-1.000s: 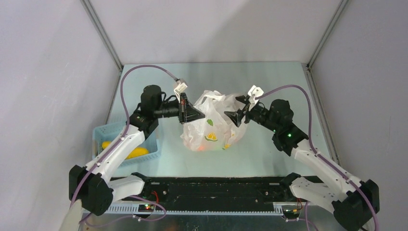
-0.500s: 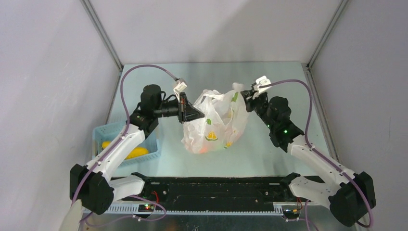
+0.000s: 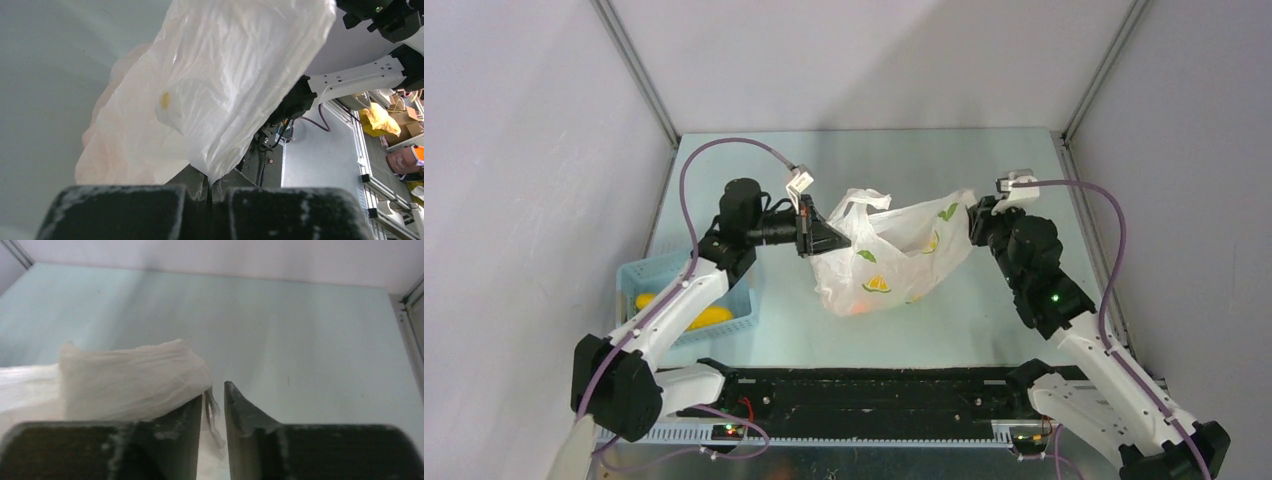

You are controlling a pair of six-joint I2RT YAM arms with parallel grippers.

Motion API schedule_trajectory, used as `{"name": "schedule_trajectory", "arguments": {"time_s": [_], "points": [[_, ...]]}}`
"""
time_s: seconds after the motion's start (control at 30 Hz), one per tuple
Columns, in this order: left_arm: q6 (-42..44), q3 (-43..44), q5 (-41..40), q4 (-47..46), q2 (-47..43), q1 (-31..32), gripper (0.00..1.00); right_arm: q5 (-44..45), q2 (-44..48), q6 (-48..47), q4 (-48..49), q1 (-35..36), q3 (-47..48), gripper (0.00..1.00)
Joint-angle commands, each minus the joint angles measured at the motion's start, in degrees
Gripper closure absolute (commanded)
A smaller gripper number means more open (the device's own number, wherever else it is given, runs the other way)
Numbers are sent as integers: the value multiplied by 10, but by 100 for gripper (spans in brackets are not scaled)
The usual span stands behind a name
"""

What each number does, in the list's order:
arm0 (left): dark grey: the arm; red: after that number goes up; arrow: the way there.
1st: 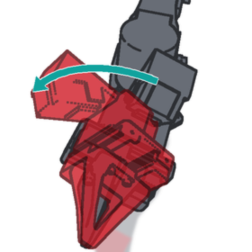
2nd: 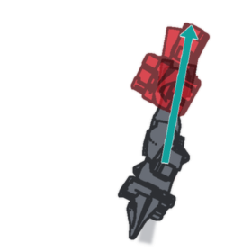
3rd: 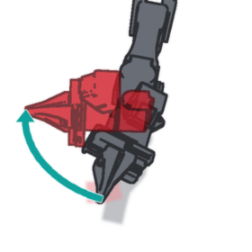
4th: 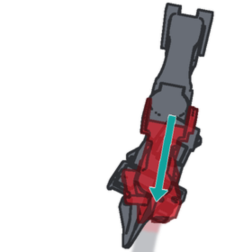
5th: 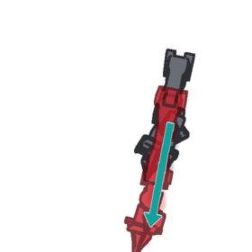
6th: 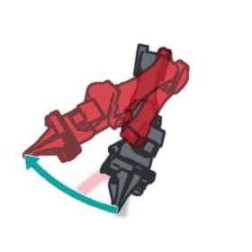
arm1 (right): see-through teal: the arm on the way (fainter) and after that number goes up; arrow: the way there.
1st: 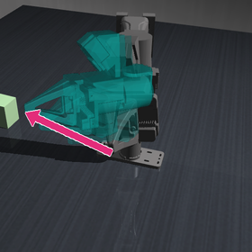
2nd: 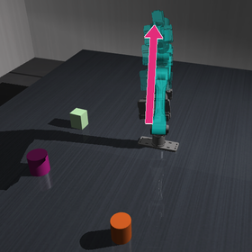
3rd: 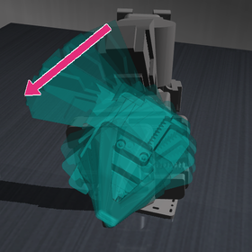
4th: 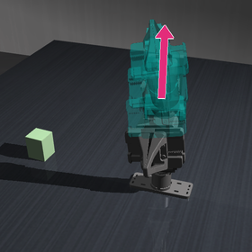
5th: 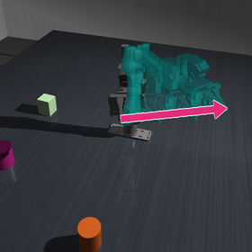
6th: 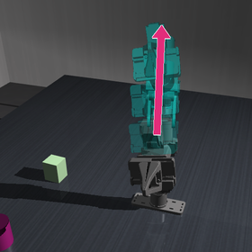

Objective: Place the fake fruits into the plastic bag and tie a complex knot
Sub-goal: Tie the plastic bag at the center of the board.

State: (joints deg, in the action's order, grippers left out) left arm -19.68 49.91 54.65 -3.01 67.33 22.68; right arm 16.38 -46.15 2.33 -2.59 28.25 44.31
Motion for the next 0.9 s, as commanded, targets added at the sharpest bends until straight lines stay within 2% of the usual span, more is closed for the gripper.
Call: {"name": "schedule_trajectory", "arguments": {"time_s": [0.0,0.03,0.1,0.2,0.33,0.43,0.5,0.57,0.7,0.87], "points": [[-22,-6,22,-42,-1,-5,100,-40,36,32,-72,-5,19,60],[-23,-7,24,-43,-1,-5,100,-46,52,35,-82,-5,27,45],[-27,-8,29,-46,2,-4,100,-59,74,46,-88,-5,39,33],[-28,-4,38,-40,10,-4,100,-64,101,74,-86,-6,67,24],[-23,3,57,-27,16,-3,100,-211,99,34,-45,-5,93,15],[-15,10,70,-4,20,-2,100,-335,73,-26,-28,4,113,12],[-4,16,80,16,23,-2,100,-375,37,-67,-26,22,131,12],[11,23,87,45,25,0,100,-383,12,-121,-25,57,145,12],[38,31,90,75,25,4,100,-340,-26,-235,-22,132,153,10],[41,34,95,81,24,5,100,-320,-65,-288,-35,157,155,12]]}}
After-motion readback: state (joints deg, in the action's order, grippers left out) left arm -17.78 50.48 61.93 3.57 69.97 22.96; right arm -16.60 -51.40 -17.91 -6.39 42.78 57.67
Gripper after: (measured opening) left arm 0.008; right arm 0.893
